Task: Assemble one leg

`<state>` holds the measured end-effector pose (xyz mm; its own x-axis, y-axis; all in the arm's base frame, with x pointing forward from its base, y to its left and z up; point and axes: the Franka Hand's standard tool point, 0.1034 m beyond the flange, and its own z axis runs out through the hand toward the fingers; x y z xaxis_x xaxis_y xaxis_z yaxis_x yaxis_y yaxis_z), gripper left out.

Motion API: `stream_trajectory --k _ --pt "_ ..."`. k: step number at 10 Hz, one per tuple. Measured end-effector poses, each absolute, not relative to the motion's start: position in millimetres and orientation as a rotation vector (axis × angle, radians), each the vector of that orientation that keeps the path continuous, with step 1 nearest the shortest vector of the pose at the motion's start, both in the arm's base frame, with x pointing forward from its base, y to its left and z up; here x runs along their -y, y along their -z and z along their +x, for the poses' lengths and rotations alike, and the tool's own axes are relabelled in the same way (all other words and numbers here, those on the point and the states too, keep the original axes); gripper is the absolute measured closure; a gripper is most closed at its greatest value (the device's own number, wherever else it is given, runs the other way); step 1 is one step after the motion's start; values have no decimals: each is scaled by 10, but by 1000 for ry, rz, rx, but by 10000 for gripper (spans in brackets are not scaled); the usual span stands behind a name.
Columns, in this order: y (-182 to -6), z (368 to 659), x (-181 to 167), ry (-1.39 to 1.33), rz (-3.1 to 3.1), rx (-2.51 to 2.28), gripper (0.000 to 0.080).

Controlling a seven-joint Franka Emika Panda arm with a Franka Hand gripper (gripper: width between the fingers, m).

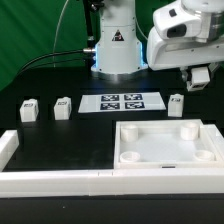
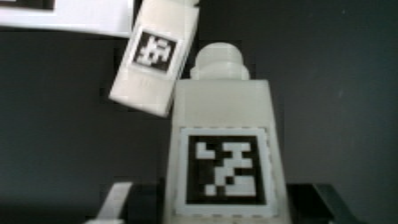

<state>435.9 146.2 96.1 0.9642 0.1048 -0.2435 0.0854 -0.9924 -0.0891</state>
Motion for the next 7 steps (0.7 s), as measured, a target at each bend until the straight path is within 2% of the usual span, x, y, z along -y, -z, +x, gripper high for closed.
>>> stream_trajectory --k 3,4,7 --pt "-1122 4599 -1430 38 -3045 152 506" --pt "-1090 4569 -1431 117 -3039 153 506" --pt "-1077 4584 -1417 119 -3036 191 506"
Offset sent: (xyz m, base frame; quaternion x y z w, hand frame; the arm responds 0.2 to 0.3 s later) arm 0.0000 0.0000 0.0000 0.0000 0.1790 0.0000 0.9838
